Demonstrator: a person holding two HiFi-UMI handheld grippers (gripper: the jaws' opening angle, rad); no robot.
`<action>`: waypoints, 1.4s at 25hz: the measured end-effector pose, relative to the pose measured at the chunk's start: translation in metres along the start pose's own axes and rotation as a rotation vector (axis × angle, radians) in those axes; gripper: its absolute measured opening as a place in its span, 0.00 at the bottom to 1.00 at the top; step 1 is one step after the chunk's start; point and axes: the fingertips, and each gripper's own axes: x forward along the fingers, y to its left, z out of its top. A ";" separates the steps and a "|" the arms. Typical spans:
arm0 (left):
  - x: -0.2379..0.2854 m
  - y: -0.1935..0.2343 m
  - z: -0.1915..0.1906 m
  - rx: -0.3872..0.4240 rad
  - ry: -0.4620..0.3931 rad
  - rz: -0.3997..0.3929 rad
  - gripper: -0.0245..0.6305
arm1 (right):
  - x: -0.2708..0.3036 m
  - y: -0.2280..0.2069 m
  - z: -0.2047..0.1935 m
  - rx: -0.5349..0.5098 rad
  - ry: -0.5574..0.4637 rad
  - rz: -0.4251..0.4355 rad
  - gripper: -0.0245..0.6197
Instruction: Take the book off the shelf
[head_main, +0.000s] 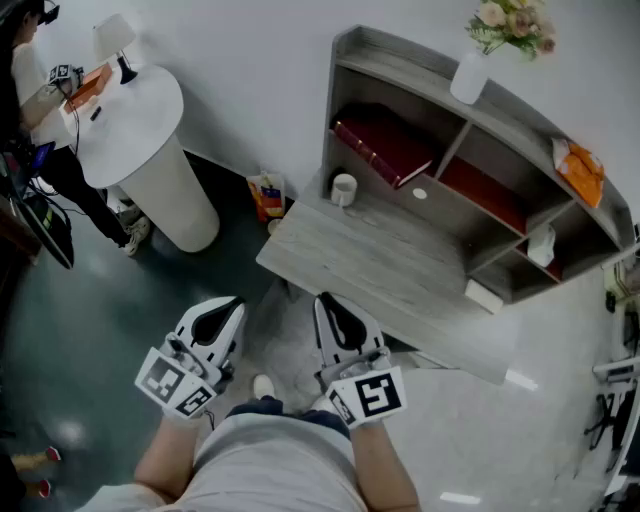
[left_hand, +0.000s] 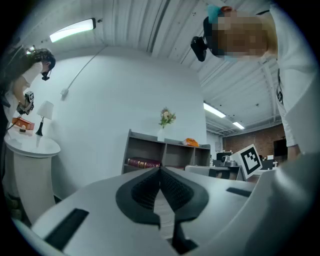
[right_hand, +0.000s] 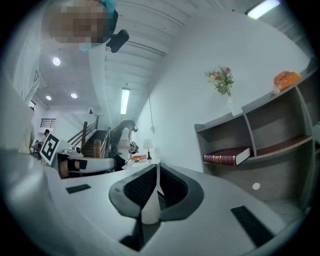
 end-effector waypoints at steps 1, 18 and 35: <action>-0.003 0.003 0.000 -0.001 -0.001 -0.005 0.06 | 0.002 0.004 -0.002 0.001 0.006 -0.004 0.09; -0.042 0.081 -0.015 -0.073 0.033 -0.116 0.06 | 0.052 0.040 -0.026 0.069 0.018 -0.141 0.09; 0.069 0.109 -0.023 -0.071 0.067 -0.056 0.06 | 0.115 -0.058 -0.030 0.119 0.041 -0.051 0.09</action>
